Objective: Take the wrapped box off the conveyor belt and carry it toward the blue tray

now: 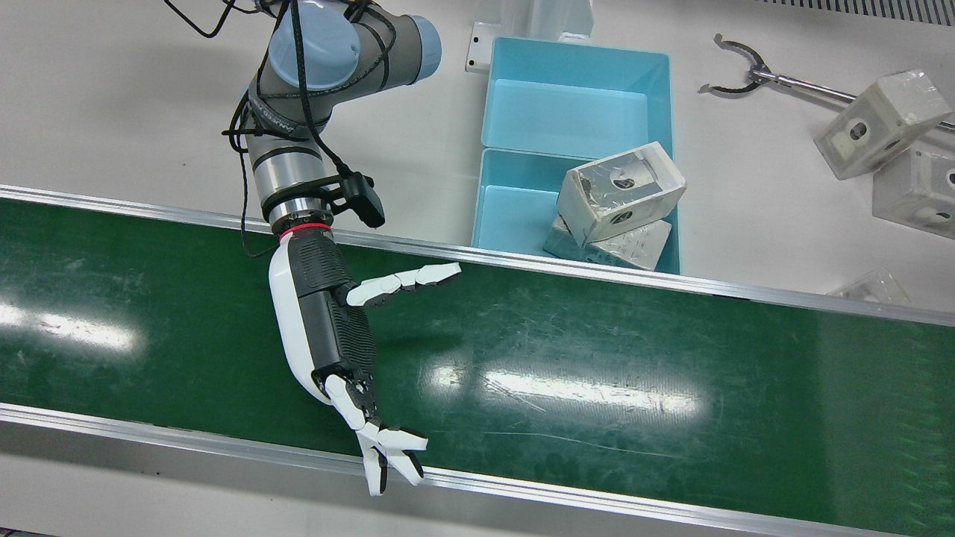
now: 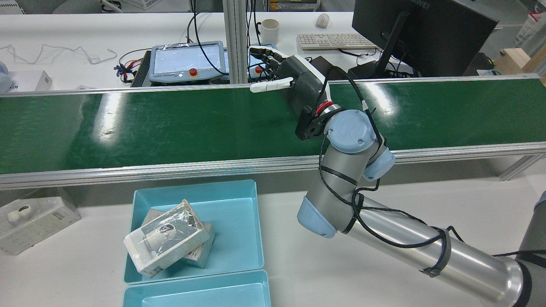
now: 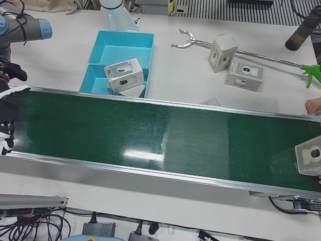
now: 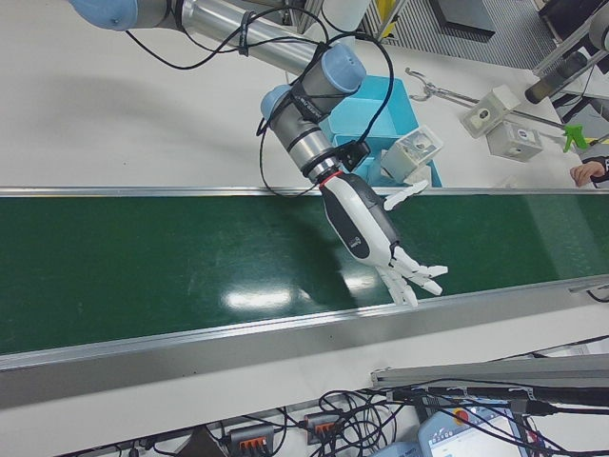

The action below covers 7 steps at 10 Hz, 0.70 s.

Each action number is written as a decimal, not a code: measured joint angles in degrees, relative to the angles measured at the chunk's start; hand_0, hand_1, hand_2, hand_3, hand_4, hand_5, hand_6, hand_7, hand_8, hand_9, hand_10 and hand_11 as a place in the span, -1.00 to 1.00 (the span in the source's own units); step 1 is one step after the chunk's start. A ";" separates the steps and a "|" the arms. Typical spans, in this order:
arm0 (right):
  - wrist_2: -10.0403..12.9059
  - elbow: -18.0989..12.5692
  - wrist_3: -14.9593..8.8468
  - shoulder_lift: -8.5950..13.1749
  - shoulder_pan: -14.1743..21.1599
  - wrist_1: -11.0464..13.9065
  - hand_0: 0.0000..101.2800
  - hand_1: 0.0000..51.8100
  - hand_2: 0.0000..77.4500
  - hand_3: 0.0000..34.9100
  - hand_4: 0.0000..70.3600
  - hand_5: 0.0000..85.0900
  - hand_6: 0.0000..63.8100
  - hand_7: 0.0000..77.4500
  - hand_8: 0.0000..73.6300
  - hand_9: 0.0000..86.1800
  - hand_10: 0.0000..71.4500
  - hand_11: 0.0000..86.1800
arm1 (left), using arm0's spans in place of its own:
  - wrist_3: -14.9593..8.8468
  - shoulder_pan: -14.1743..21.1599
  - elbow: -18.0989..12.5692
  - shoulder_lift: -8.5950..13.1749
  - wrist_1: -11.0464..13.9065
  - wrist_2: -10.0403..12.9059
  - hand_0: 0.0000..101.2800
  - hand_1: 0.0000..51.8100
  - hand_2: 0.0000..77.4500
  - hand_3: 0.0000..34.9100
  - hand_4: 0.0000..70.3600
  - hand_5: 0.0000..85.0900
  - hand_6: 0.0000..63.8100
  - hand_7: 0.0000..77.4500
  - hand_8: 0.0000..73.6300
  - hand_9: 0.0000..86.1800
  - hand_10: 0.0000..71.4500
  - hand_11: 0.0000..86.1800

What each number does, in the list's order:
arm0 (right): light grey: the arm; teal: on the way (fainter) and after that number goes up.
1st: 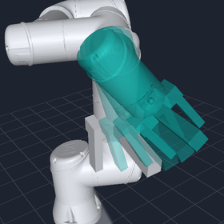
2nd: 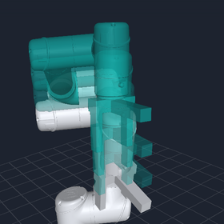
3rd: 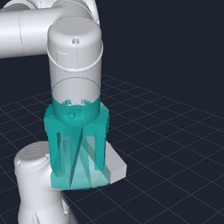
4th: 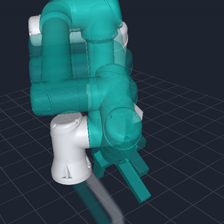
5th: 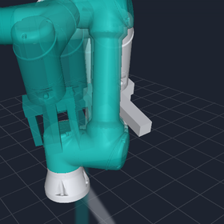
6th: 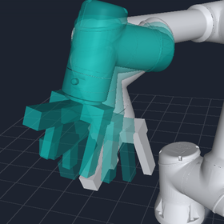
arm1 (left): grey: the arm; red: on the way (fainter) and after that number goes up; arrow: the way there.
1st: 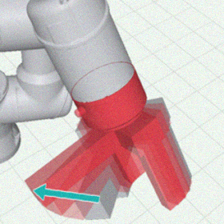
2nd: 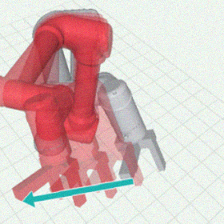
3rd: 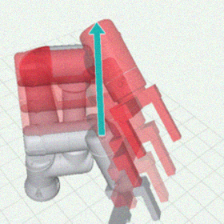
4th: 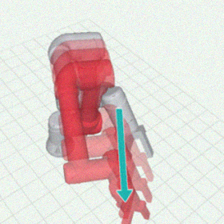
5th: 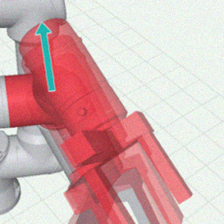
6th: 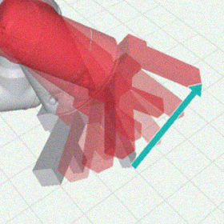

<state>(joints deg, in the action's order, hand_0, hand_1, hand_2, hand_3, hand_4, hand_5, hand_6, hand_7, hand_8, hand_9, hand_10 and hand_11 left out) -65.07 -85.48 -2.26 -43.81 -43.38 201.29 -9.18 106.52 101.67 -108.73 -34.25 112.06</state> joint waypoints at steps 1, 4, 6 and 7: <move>-0.03 0.08 -0.01 0.01 0.02 -0.11 -0.03 -0.45 -0.77 -0.89 -0.67 -0.41 -0.83 -0.85 -0.99 -0.94 -1.00 -0.97 | 0.00 0.00 0.00 0.00 0.00 0.00 -1.00 -1.00 -0.99 -1.00 -1.00 -0.97 -0.98 -1.00 -0.99 -0.99 -0.98 -0.99; -0.03 0.02 -0.01 0.02 0.18 -0.19 -0.04 -0.45 -0.77 -0.82 -0.71 -0.41 -0.83 -0.85 -0.99 -0.94 -1.00 -0.97 | 0.00 0.00 0.00 0.00 0.00 0.00 -1.00 -1.00 -0.99 -1.00 -1.00 -0.97 -0.98 -0.99 -0.99 -0.99 -0.98 -0.99; 0.03 -0.02 -0.01 -0.03 0.49 -0.20 -0.04 -0.41 -0.77 -0.69 -0.72 -0.41 -0.83 -0.85 -0.99 -0.94 -1.00 -0.97 | 0.00 0.00 0.00 0.00 0.00 0.00 -1.00 -1.00 -0.99 -1.00 -1.00 -0.97 -0.98 -1.00 -0.99 -1.00 -0.98 -0.99; 0.07 -0.03 -0.02 -0.04 0.69 -0.20 -0.04 -0.41 -0.76 -0.69 -0.72 -0.41 -0.83 -0.82 -0.99 -0.91 -1.00 -0.97 | 0.00 0.00 0.00 0.00 0.00 0.00 -1.00 -1.00 -0.99 -1.00 -1.00 -0.97 -0.98 -0.99 -0.99 -1.00 -0.98 -0.99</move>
<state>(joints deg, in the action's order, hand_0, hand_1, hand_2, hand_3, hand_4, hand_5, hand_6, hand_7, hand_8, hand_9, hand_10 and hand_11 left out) -65.00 -85.51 -2.27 -43.85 -42.69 201.09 -9.18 106.52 101.67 -108.73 -34.25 112.06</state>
